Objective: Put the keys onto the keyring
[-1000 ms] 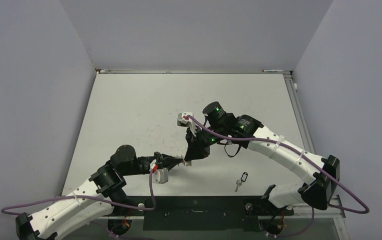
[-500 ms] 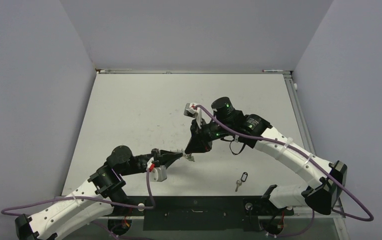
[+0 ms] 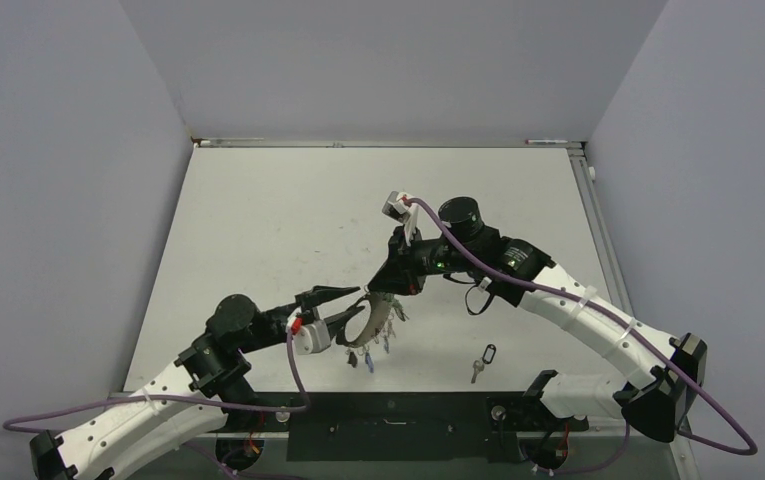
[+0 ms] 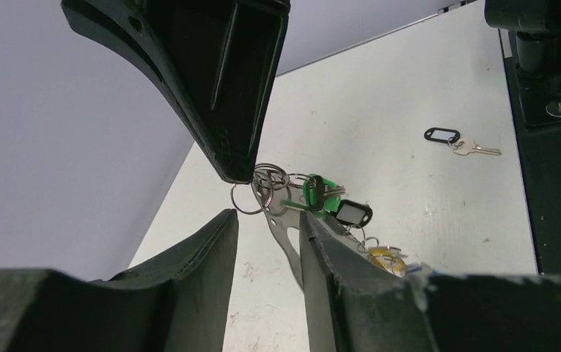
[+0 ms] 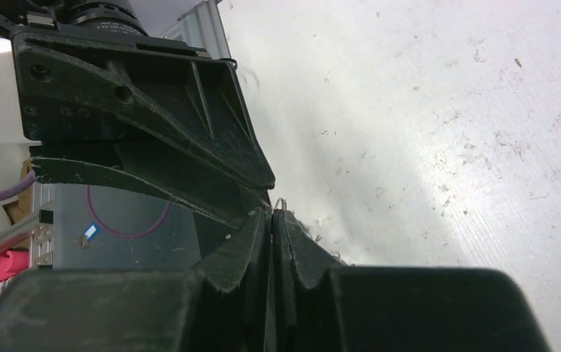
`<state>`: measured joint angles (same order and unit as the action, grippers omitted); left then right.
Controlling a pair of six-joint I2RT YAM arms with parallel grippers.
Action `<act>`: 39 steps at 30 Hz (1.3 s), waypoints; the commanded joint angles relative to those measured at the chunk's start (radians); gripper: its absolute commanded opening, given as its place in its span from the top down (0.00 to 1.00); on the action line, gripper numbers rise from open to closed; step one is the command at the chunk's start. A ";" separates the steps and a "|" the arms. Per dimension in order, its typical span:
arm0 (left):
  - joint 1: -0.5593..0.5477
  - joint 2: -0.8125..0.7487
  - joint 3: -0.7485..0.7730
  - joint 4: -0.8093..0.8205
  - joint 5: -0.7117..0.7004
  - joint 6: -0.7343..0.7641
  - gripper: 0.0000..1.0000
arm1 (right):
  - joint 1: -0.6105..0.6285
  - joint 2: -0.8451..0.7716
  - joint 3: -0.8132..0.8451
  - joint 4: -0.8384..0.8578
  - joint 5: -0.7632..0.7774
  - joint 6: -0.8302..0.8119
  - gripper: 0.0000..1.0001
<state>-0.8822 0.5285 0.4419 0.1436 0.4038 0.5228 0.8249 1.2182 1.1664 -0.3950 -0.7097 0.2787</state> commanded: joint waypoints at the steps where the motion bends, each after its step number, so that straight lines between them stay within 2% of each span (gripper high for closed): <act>1: -0.003 -0.012 0.002 0.082 -0.026 -0.042 0.66 | 0.013 -0.036 0.005 0.108 0.047 0.009 0.95; 7: -0.002 -0.031 0.006 0.098 -0.059 -0.097 0.63 | 0.078 -0.053 0.002 0.089 0.164 -0.105 0.95; 15: -0.002 -0.014 0.074 0.004 -0.105 -0.089 0.64 | 0.083 -0.048 0.012 0.098 0.174 -0.172 0.95; 18: -0.002 0.025 0.116 -0.077 -0.169 -0.076 0.64 | 0.083 -0.031 0.014 0.071 0.290 -0.173 0.95; 20: -0.001 0.032 0.108 -0.059 -0.263 -0.138 0.63 | 0.084 -0.008 -0.002 0.057 0.400 -0.139 0.94; 21: -0.002 0.032 0.090 -0.026 -0.319 -0.179 0.61 | 0.085 0.003 -0.015 0.052 0.445 -0.127 0.92; 25: -0.003 0.010 0.039 0.049 -0.464 -0.302 0.55 | 0.075 0.040 -0.072 0.077 0.633 -0.049 0.68; 27: -0.002 0.002 0.037 0.061 -0.566 -0.375 0.52 | 0.045 0.080 -0.090 0.106 0.644 -0.004 0.55; 29: -0.003 0.012 0.055 0.045 -0.696 -0.465 0.50 | 0.008 0.137 -0.077 0.113 0.657 0.036 0.46; 31: 0.000 0.064 0.107 -0.025 -0.804 -0.588 0.50 | -0.038 0.191 -0.066 0.117 0.664 0.086 0.40; 34: 0.011 0.223 0.255 -0.276 -0.931 -0.760 0.49 | -0.125 0.277 -0.061 0.161 0.612 0.178 0.36; 36: 0.043 0.350 0.369 -0.430 -0.922 -0.836 0.48 | -0.174 0.330 -0.052 0.179 0.593 0.219 0.35; 39: 0.147 0.535 0.498 -0.544 -0.762 -0.831 0.47 | -0.218 0.369 -0.054 0.183 0.629 0.268 0.35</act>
<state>-0.8310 0.8909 0.7887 -0.1623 -0.4065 -0.1768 0.6575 1.5623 1.0882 -0.2756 -0.1196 0.4328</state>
